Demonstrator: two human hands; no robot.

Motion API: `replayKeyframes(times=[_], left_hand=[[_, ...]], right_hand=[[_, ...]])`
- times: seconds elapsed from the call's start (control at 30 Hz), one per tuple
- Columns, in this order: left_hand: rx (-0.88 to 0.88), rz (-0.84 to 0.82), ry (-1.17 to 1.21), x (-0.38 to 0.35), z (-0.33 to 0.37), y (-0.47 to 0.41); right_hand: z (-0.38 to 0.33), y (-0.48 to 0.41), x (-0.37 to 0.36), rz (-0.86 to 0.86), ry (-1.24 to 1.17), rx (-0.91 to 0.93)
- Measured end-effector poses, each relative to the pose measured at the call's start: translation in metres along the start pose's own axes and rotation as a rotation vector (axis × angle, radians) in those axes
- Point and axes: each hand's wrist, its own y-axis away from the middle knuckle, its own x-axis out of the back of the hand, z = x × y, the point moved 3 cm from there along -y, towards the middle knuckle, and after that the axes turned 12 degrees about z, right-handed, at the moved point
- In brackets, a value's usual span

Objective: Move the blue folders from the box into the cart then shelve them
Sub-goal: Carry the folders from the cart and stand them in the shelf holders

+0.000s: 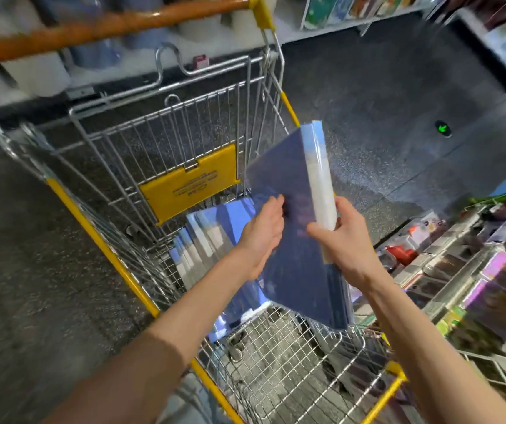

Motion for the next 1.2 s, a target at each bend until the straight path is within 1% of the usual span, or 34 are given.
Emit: replayKeyframes(times=[0.03,0.1,0.17,0.27,0.3,0.37,0.47,0.53,0.63,0.73,0.8,0.97,1.1,1.2], left_hand=[[-0.021,0.078,-0.03,0.002,0.002,-0.005],[-0.125,0.208,-0.12,0.008,0.011,-0.009],[-0.195,0.303,-0.169,0.006,0.024,-0.009],[-0.29,0.362,-0.178,0.006,0.036,-0.004],[-0.28,0.367,-0.173,0.011,0.035,-0.007],[-0.253,0.328,-0.155,0.009,0.048,0.008],[-0.306,0.176,-0.048,-0.016,0.09,0.063],[-0.358,0.12,-0.009,-0.032,0.117,0.093],[-0.468,0.034,-0.027,-0.063,0.154,0.13],[-0.608,0.024,-0.024,-0.104,0.183,0.158],[-0.696,0.011,-0.003,-0.131,0.195,0.16],[-0.787,-0.095,0.031,-0.21,0.214,0.207],[-0.8,-0.208,0.058,-0.258,0.233,0.216],[-0.816,-0.309,0.088,-0.289,0.243,0.234]], right_hand=[[-0.003,-0.002,0.01,0.024,-0.001,0.0],[-0.011,0.002,0.03,0.059,-0.025,-0.033],[-0.026,0.01,0.053,0.094,-0.067,-0.041],[-0.054,0.028,0.086,0.137,-0.189,-0.005],[-0.062,0.034,0.094,0.139,-0.26,-0.013],[-0.08,0.05,0.114,0.114,-0.422,-0.024],[-0.105,0.069,0.15,0.142,-0.526,0.022],[-0.12,0.08,0.172,0.168,-0.571,0.053],[-0.14,0.092,0.205,0.196,-0.559,0.107],[-0.166,0.108,0.249,0.248,-0.539,0.133],[-0.181,0.116,0.278,0.289,-0.512,0.173],[-0.215,0.136,0.338,0.404,-0.449,0.345],[-0.242,0.156,0.373,0.572,-0.464,0.388],[-0.258,0.172,0.396,0.678,-0.426,0.406]])
